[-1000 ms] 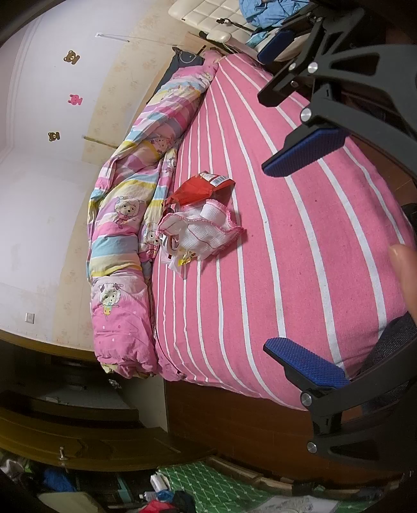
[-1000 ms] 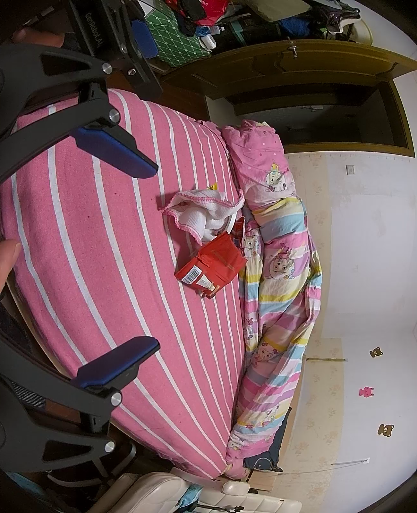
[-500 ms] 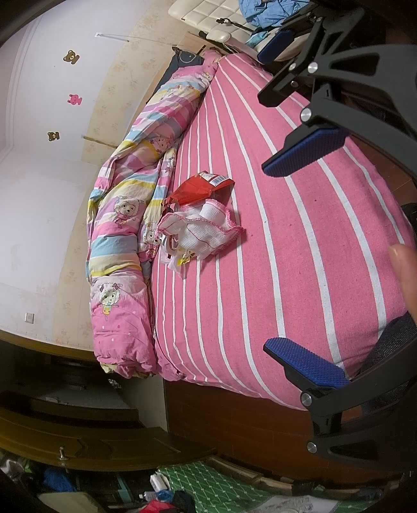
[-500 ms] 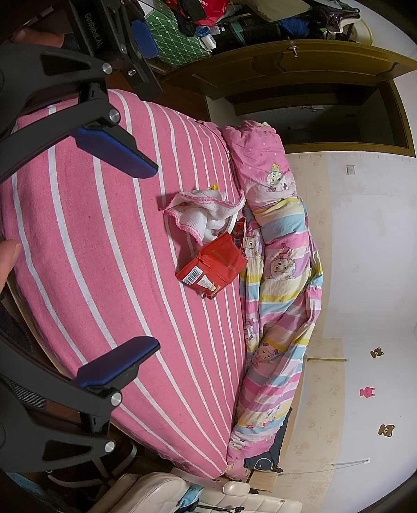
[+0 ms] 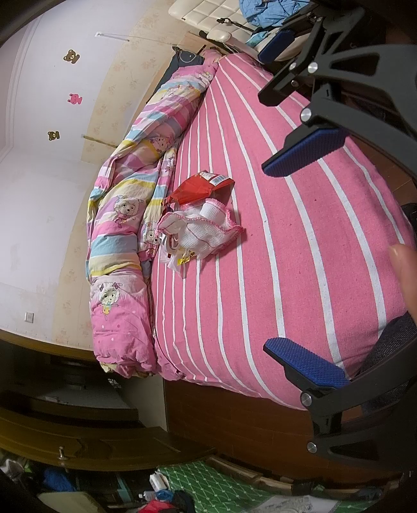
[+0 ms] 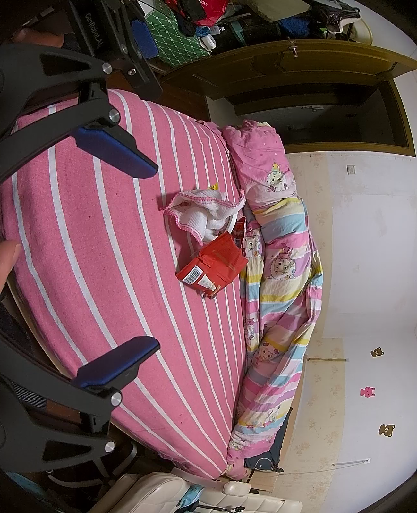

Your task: Collect trash

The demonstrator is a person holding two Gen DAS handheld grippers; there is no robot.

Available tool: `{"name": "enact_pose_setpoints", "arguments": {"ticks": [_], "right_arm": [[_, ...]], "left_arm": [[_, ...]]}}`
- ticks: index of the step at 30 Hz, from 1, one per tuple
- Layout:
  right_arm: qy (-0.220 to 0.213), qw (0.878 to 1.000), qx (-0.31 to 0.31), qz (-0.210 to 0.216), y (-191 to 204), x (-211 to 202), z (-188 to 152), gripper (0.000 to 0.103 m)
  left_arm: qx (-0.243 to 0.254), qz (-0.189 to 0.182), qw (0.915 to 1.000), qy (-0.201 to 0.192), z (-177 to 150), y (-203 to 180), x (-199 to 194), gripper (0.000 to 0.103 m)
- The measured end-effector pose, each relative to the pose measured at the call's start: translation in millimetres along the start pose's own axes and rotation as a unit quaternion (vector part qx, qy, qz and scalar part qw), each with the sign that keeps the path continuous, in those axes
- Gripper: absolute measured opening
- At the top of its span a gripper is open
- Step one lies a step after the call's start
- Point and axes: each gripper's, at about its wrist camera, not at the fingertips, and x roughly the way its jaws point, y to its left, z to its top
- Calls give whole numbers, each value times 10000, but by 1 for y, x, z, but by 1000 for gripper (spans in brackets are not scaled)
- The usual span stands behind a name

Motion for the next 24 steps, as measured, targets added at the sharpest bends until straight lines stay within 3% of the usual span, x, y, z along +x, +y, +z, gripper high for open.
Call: {"name": "enact_pose_setpoints", "arguments": {"ticks": [24], "right_arm": [[0,10000,12,-10,2,3,0,98]], "left_arm": [[2,3,10000,7,0,0,0,98]]}}
